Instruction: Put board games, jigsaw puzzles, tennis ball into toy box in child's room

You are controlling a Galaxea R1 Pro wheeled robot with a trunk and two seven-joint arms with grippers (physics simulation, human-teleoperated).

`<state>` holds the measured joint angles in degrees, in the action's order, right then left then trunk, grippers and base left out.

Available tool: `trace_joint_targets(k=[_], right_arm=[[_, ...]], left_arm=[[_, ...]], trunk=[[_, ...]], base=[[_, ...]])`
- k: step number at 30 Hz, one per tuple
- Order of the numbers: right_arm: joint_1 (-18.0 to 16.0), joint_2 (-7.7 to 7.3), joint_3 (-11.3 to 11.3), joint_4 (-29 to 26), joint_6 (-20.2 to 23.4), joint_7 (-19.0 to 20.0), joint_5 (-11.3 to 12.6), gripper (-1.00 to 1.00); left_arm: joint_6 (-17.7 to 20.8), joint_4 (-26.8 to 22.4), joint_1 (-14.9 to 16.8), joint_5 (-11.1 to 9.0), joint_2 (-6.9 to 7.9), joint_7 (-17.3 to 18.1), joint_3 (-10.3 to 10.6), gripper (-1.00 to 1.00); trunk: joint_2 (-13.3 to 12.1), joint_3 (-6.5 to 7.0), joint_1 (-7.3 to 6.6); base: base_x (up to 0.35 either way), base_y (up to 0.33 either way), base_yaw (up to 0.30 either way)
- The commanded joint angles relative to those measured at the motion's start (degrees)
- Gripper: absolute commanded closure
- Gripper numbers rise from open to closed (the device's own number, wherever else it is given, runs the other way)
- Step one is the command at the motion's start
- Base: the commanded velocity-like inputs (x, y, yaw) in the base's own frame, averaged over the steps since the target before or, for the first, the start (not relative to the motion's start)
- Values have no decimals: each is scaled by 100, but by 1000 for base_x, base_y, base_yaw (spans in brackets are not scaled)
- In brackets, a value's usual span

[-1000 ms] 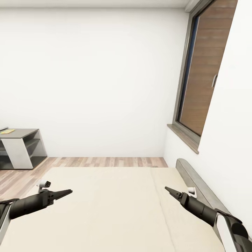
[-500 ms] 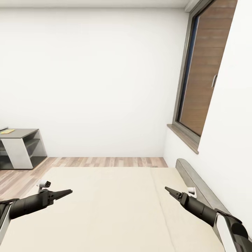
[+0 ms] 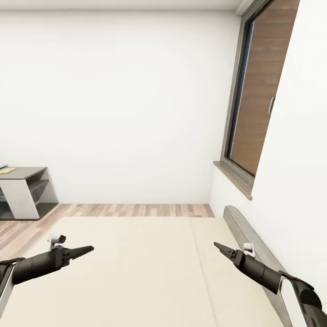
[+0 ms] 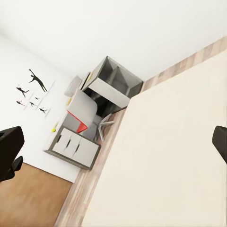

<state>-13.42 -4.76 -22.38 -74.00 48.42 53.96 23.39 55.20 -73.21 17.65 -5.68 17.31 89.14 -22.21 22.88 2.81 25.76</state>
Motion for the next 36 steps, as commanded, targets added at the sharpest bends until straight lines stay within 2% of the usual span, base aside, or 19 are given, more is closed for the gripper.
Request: trace_joint_targets(k=[1,17,27,36], right_arm=[[-2,0,-5,2,27,12,8,-100],[-2,1,-3,1,27,16,8,-100],[-2,1,-3,1,27,18,-1,-100],[-2,-2,-11,0,27,18,-9,-100]], left_arm=[[61,0,1,6,1,24,-1,-100],[61,0,-1,6,1,24,-1,-100],[61,0,1,6,1,24,-2,-100],[61,1,2,6,1,24,-2,-100]], trunk=[[4,-2,2],[4,-2,2],[4,-2,2],[4,-2,2]], base=[[0,-65,0],[0,-17,0],[0,-164,0],[0,-34,0]])
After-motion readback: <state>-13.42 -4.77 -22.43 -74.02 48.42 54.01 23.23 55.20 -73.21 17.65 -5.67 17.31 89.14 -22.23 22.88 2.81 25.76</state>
